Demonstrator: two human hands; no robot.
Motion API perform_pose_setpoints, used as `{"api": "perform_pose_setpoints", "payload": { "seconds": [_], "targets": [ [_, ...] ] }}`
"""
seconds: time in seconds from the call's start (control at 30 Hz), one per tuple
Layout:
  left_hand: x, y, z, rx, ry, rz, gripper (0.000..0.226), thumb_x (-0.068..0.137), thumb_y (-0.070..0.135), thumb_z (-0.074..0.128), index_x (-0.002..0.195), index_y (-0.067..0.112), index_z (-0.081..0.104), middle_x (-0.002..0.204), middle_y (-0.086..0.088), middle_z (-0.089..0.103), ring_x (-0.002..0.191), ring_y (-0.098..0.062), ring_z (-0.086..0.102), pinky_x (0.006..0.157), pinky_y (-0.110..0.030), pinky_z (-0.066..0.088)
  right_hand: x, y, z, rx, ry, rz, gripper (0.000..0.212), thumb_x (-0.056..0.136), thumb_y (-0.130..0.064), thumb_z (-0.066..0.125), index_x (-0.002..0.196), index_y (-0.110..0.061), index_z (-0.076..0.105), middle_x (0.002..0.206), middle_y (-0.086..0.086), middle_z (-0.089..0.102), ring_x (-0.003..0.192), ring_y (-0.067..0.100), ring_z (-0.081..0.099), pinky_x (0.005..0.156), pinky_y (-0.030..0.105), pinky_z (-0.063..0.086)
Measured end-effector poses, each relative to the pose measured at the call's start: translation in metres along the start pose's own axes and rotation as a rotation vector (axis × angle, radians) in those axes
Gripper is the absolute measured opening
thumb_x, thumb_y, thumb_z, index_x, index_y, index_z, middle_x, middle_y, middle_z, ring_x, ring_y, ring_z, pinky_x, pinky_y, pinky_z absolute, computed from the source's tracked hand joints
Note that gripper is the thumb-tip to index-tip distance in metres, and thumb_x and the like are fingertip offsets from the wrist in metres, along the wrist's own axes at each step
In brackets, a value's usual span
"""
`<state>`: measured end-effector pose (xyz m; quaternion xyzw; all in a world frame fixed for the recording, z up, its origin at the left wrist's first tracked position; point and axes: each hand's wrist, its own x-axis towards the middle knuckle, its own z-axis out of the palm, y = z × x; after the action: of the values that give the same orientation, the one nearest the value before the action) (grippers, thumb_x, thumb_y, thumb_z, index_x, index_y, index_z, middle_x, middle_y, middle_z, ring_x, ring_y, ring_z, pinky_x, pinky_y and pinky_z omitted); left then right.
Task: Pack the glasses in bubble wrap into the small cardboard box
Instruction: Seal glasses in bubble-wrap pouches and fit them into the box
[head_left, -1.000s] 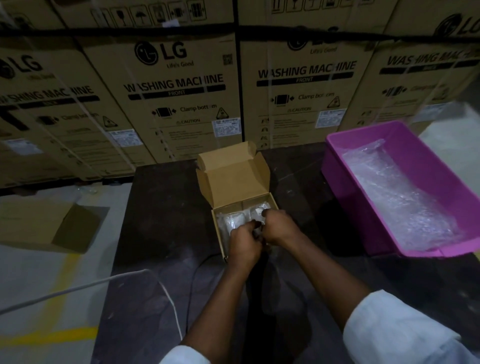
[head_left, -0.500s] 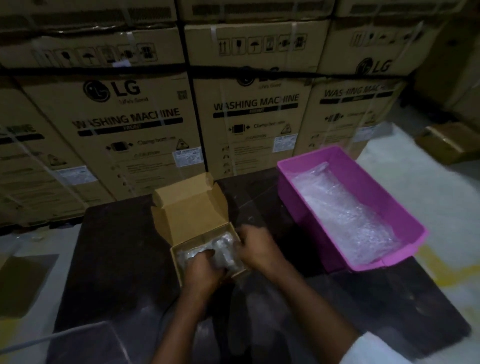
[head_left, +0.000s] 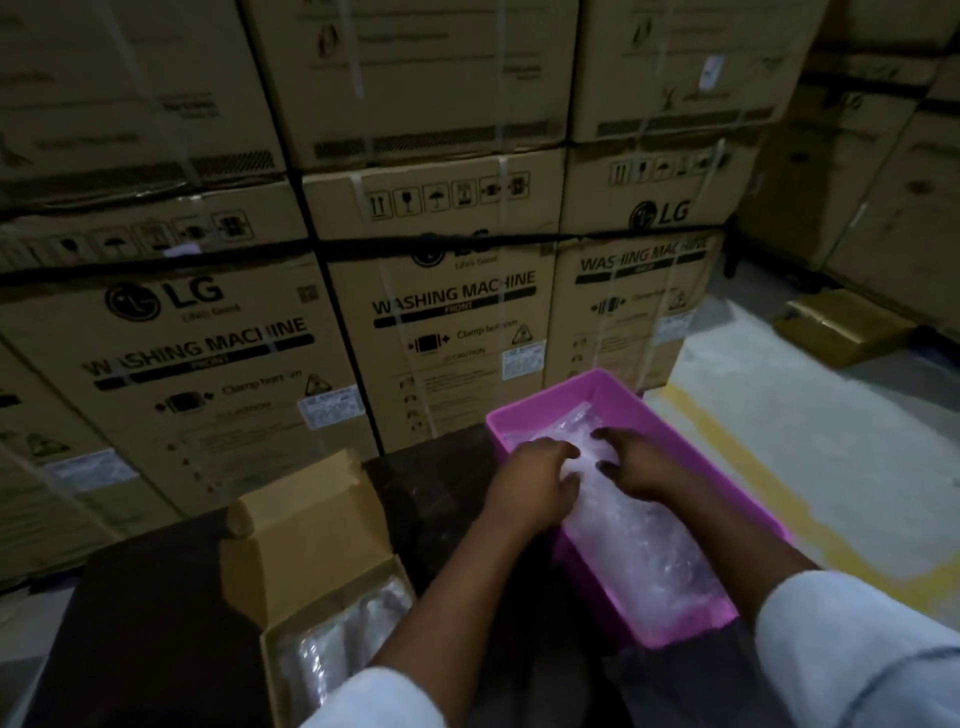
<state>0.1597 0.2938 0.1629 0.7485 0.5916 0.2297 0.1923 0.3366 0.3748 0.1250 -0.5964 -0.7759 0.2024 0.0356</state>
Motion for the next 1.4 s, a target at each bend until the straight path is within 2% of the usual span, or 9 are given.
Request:
{"api": "perform_pose_setpoints", "payload": {
  "seconds": [0.17,0.3,0.57,0.8,0.97,1.17,1.27,1.33,1.4],
  "targets": [
    [0.064,0.017,0.047,0.365,-0.43,-0.194,0.049,0.089,0.03,0.06,0.134,0.016,0.048,0.132,-0.011,0.052,0.118,-0.031,0.054,0.095,-0.041,0.046,0.012,0.024,0.026,-0.064,-0.223,-0.006,0.068,0.091,-0.032,0.059,0.149,-0.014,0.027,0.153,0.011,0.032,0.138,0.023,0.035,0.113,0.029,0.026],
    [0.074,0.0,0.078,0.505,-0.541,-0.381,0.06,0.089,0.026,0.057,0.142,0.009,0.036,0.142,-0.018,0.039,0.126,-0.036,0.044,0.103,-0.045,0.037,0.022,0.043,0.048,-0.144,-0.211,-0.003,0.073,0.092,-0.035,0.056,0.152,-0.019,0.016,0.156,0.008,0.024,0.141,0.026,0.029,0.115,0.036,0.025],
    [0.087,-0.012,0.096,0.483,-0.465,-0.39,0.045,0.091,0.028,0.053,0.134,0.015,0.047,0.135,-0.011,0.052,0.124,-0.03,0.049,0.103,-0.042,0.039,0.046,0.038,0.044,-0.193,-0.132,-0.101,0.059,0.092,-0.044,0.052,0.144,-0.023,0.035,0.146,0.007,0.042,0.13,0.028,0.041,0.106,0.043,0.037],
    [0.091,-0.019,0.096,0.429,-0.275,-0.44,0.033,0.09,0.012,0.051,0.123,0.012,0.053,0.128,-0.013,0.055,0.121,-0.032,0.05,0.1,-0.042,0.039,0.052,0.036,0.05,-0.268,-0.132,-0.09,0.049,0.092,-0.017,0.053,0.139,-0.027,0.043,0.135,0.005,0.052,0.121,0.024,0.05,0.098,0.036,0.042],
    [0.094,-0.019,0.093,0.34,-0.155,-0.482,0.026,0.089,0.015,0.053,0.115,0.014,0.059,0.122,-0.011,0.061,0.117,-0.031,0.054,0.097,-0.04,0.041,0.049,0.034,0.047,-0.205,0.014,-0.121,0.026,0.088,-0.021,0.055,0.113,-0.023,0.064,0.114,0.006,0.063,0.102,0.024,0.06,0.088,0.034,0.049],
    [0.098,-0.009,0.061,0.057,-0.088,-0.418,0.018,0.09,0.024,0.054,0.106,0.017,0.058,0.111,-0.008,0.062,0.101,-0.028,0.06,0.088,-0.04,0.05,0.04,0.029,0.011,0.426,0.081,-0.058,0.005,0.085,-0.012,0.061,0.087,-0.012,0.057,0.087,0.006,0.059,0.082,0.017,0.055,0.075,0.031,0.044],
    [0.089,-0.003,0.036,-0.111,-0.056,-0.314,0.005,0.091,0.023,0.055,0.091,0.023,0.05,0.098,-0.002,0.06,0.093,-0.024,0.058,0.077,-0.032,0.045,0.017,0.02,-0.02,0.73,0.07,-0.125,0.018,0.081,0.002,0.059,0.073,-0.011,0.049,0.07,0.003,0.05,0.065,0.013,0.047,0.065,0.031,0.037],
    [0.075,0.001,0.017,-0.178,0.004,-0.186,0.019,0.089,0.02,0.059,0.08,0.028,0.046,0.092,0.002,0.058,0.09,-0.021,0.056,0.075,-0.03,0.042,0.004,0.013,-0.035,0.981,0.02,-0.14,0.012,0.08,-0.004,0.061,0.082,-0.01,0.051,0.075,0.004,0.051,0.065,0.012,0.047,0.063,0.03,0.035],
    [0.06,0.006,-0.001,-0.22,0.089,-0.045,0.028,0.086,0.016,0.064,0.073,0.03,0.044,0.093,0.001,0.057,0.091,-0.017,0.055,0.077,-0.028,0.042,-0.003,0.004,-0.048,1.292,-0.032,-0.121,0.042,0.078,-0.022,0.068,0.116,-0.018,0.051,0.098,0.006,0.058,0.082,0.019,0.057,0.072,0.035,0.042]
  ]
}}
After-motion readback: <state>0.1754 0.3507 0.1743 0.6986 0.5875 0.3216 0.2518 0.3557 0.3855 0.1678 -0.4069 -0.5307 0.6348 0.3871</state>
